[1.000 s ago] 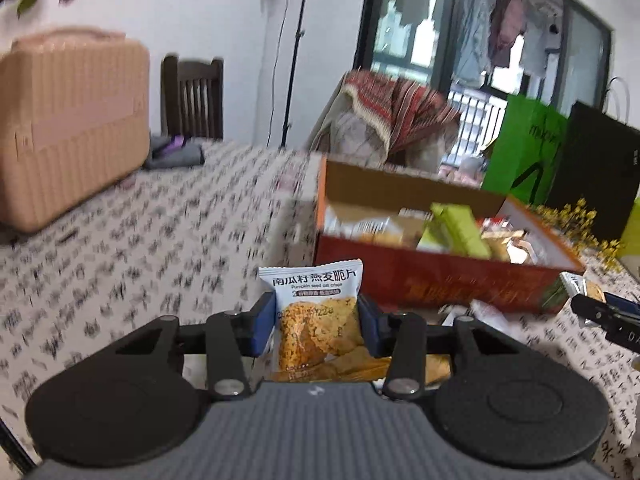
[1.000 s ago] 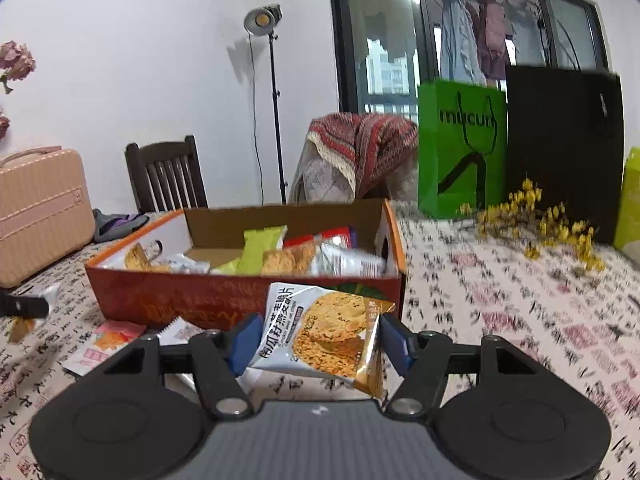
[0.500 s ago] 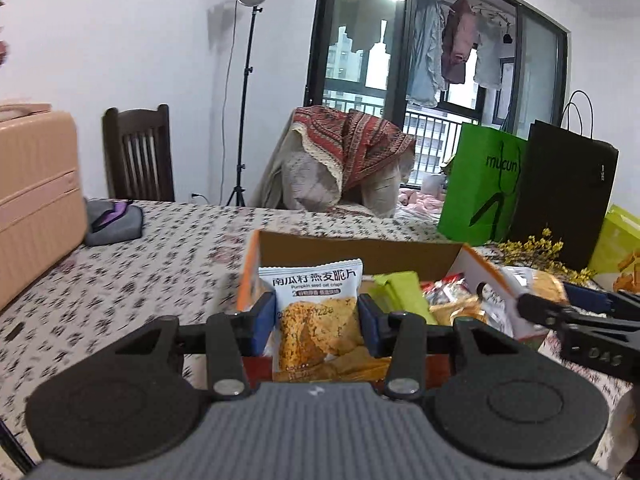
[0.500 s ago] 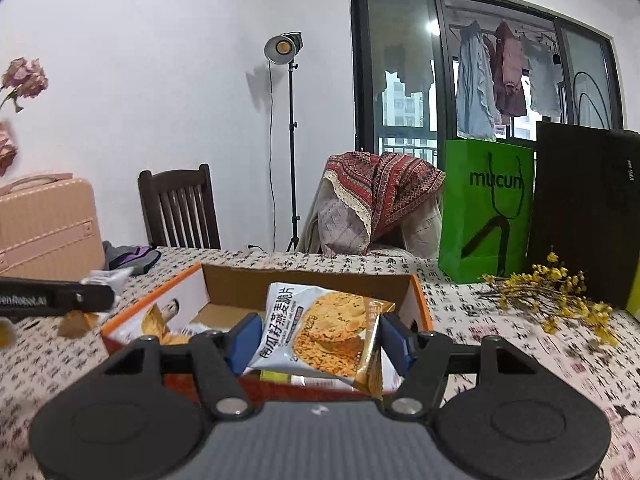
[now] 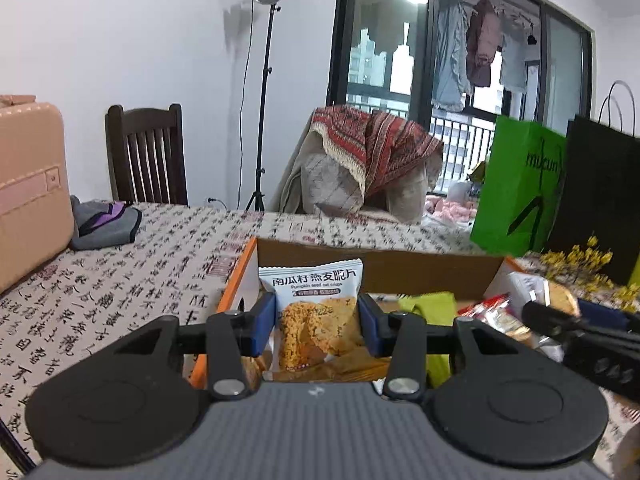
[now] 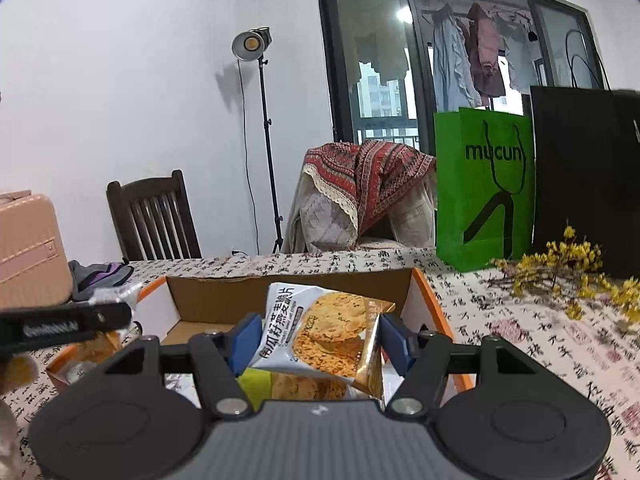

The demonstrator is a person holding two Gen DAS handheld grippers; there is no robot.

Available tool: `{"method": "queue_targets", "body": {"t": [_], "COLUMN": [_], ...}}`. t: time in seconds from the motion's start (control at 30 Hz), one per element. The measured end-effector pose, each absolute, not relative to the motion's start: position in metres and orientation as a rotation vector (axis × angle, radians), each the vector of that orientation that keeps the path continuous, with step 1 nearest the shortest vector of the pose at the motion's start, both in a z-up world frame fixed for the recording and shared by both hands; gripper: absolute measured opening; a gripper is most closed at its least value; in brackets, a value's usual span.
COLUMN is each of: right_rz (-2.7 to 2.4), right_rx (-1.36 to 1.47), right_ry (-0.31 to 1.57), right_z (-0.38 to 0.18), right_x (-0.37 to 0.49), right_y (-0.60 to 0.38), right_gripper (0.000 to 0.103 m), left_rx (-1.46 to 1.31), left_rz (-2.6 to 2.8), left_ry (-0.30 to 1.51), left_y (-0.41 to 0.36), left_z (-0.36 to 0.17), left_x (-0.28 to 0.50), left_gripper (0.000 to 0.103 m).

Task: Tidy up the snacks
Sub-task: 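Carry both cracker packets over the box and open both tools to drop them, then move both tools back from the box toward the packets on the table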

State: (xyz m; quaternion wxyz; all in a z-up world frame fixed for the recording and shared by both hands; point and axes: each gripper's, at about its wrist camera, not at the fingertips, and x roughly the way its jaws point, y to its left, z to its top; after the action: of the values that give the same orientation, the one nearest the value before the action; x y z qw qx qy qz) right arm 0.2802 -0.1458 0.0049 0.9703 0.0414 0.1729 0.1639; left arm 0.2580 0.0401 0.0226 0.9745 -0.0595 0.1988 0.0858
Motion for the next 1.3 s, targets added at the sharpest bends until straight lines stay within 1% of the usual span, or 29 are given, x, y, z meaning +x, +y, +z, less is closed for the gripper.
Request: {"method": "queue_targets", "body": {"t": [0.13, 0.23, 0.27, 0.3, 0.33, 0.37, 0.4, 0.43, 0.63, 0.93, 1.13, 1.3], "right_rz": [0.330, 0.331, 0.331, 0.333, 0.337, 0.343, 0.347, 0.349, 0.341, 0.326, 0.327, 0.329], "right_rx": [0.091, 0.089, 0.091, 0.095, 0.102, 0.110, 0.116, 0.120, 0.107, 0.075, 0.076, 0.068], "right_ry": [0.361, 0.378, 0.385, 0.390, 0.389, 0.387, 0.383, 0.377, 0.351, 0.320, 0.297, 0.334], "right_z": [-0.001, -0.004, -0.005, -0.006, -0.005, -0.005, -0.005, -0.004, -0.003, 0.002, 0.024, 0.034], "right_x": [0.283, 0.285, 0.285, 0.285, 0.285, 0.284, 0.283, 0.282, 0.277, 0.275, 0.264, 0.251], "right_y": [-0.147, -0.146, -0.147, -0.147, -0.148, -0.150, -0.151, -0.151, -0.150, -0.150, -0.155, -0.156], "right_gripper": [0.065, 0.074, 0.079, 0.080, 0.081, 0.088, 0.093, 0.103, 0.103, 0.103, 0.103, 0.103], "left_rx": [-0.113, -0.120, -0.123, -0.130, -0.137, -0.148, -0.154, -0.155, -0.152, -0.153, -0.188, -0.198], "left_rz": [0.139, 0.113, 0.107, 0.103, 0.107, 0.118, 0.131, 0.139, 0.150, 0.150, 0.168, 0.179], "left_ry": [0.392, 0.375, 0.370, 0.360, 0.350, 0.334, 0.313, 0.301, 0.330, 0.322, 0.300, 0.319], "left_y": [0.041, 0.041, 0.041, 0.041, 0.041, 0.043, 0.043, 0.043, 0.044, 0.045, 0.048, 0.053], "left_z": [0.015, 0.014, 0.013, 0.014, 0.014, 0.015, 0.015, 0.016, 0.017, 0.022, 0.045, 0.060], "left_x": [0.259, 0.256, 0.254, 0.252, 0.250, 0.248, 0.245, 0.243, 0.245, 0.242, 0.229, 0.210], "left_gripper": [0.046, 0.050, 0.058, 0.075, 0.086, 0.103, 0.103, 0.103, 0.103, 0.103, 0.103, 0.103]}}
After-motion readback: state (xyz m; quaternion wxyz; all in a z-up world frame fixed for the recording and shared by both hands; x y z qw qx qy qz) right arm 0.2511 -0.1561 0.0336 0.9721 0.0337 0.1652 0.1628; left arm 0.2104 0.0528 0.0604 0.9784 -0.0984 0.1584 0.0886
